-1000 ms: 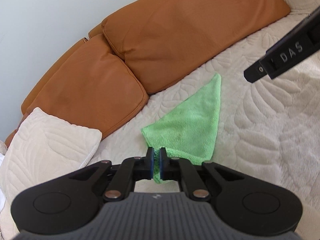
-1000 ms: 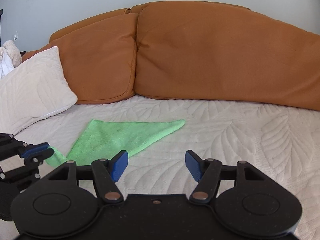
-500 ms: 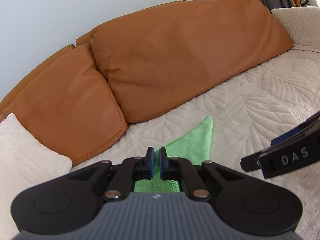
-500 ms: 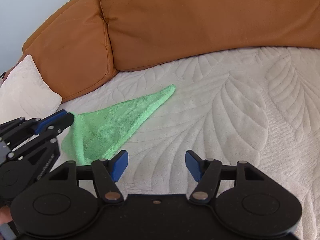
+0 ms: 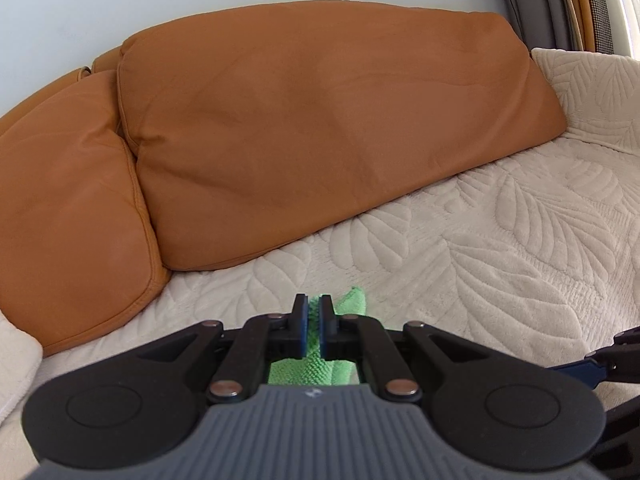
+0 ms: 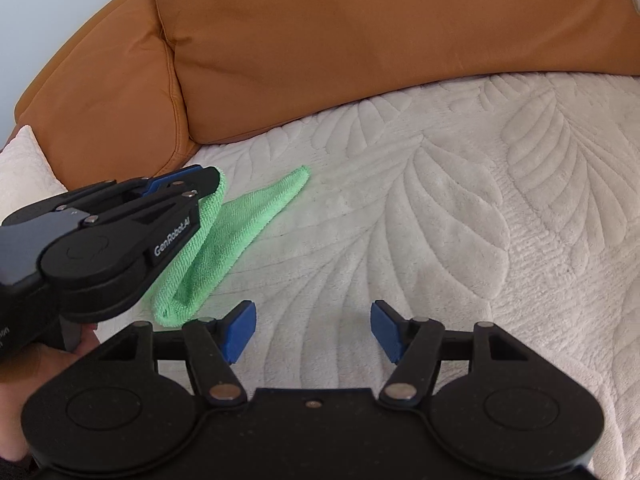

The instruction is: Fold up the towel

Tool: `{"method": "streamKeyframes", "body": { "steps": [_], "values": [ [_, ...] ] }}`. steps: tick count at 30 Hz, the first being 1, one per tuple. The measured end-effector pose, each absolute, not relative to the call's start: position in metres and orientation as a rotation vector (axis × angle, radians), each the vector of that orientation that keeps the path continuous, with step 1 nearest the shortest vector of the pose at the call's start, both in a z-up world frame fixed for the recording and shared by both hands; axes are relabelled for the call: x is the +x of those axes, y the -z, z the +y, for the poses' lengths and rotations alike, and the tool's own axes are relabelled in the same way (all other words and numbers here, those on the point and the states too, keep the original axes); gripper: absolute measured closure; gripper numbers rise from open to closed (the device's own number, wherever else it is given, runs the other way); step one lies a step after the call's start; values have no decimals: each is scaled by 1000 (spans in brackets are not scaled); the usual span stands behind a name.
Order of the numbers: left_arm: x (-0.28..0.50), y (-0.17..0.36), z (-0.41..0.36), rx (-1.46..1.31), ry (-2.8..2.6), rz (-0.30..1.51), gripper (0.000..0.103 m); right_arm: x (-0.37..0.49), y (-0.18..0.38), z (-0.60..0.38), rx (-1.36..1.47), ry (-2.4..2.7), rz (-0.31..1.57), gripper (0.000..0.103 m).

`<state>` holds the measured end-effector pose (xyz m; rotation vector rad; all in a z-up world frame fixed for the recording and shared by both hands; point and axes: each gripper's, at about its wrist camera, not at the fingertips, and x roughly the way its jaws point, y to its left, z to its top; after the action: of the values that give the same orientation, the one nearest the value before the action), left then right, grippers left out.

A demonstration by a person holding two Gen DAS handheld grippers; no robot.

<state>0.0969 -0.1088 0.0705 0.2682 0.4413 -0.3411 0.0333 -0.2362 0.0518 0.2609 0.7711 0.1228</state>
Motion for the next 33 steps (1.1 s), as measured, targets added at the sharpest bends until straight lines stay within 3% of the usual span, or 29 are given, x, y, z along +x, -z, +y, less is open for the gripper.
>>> {"method": "streamKeyframes", "body": {
  "steps": [8,14,18,22,30,33],
  "values": [
    [127,-55,-116,204,366,534,97,36,-48,-232,205,-111,774,39],
    [140,-52,-107,114,341,603,85,36,-48,-228,176,-131,756,39],
    [131,-69,-94,43,307,570,47,36,-49,-226,177,-141,753,39],
    [110,-92,-66,54,252,482,21,36,-48,-224,169,-144,750,39],
    [62,-95,2,41,176,470,16,38,-47,-222,165,-161,722,39],
    [45,-82,22,19,112,485,9,39,-48,-216,146,-176,689,39]
  ]
}}
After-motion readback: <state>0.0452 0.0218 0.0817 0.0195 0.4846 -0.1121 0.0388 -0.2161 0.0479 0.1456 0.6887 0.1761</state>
